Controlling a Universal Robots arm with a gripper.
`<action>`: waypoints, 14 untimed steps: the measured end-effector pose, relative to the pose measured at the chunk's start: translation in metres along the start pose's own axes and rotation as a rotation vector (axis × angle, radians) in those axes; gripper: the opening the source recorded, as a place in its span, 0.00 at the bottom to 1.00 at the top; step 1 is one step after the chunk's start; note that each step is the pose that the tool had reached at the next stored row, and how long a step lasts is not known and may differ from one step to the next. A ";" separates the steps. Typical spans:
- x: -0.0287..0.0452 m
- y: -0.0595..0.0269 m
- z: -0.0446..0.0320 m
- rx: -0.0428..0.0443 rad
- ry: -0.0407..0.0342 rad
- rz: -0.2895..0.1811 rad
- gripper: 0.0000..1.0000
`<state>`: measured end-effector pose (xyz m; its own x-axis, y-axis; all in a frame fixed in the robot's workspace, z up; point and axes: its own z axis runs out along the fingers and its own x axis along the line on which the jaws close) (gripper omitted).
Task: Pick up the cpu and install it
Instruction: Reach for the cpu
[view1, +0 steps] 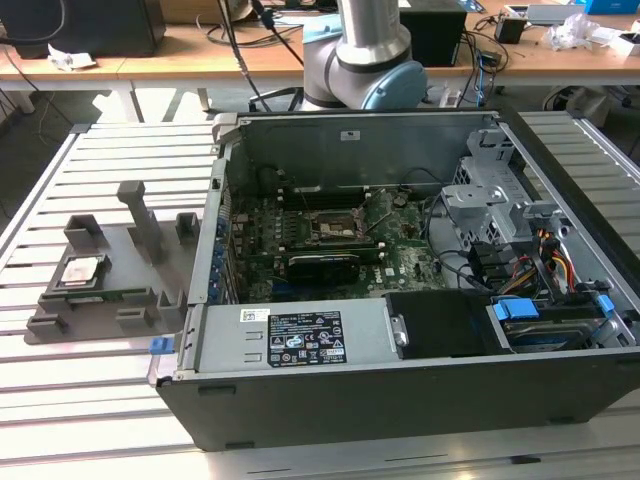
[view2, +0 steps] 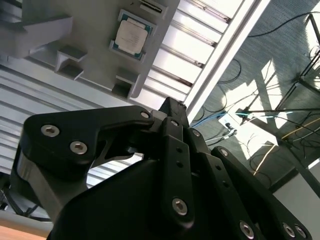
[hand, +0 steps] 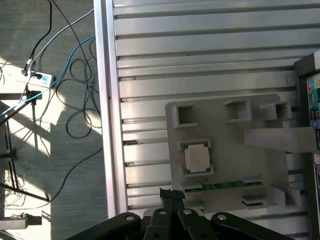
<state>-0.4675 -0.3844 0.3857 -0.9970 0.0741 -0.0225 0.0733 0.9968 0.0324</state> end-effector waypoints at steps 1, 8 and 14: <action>-0.0020 0.0001 0.0001 -0.0001 -0.0001 0.000 0.11; -0.0124 0.0009 0.0004 0.0000 0.0000 0.000 0.11; -0.0242 0.0017 0.0007 0.0000 0.0001 0.000 0.11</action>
<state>-0.4432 -0.3844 0.3855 -0.9970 0.0740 -0.0224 0.0733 0.9968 0.0324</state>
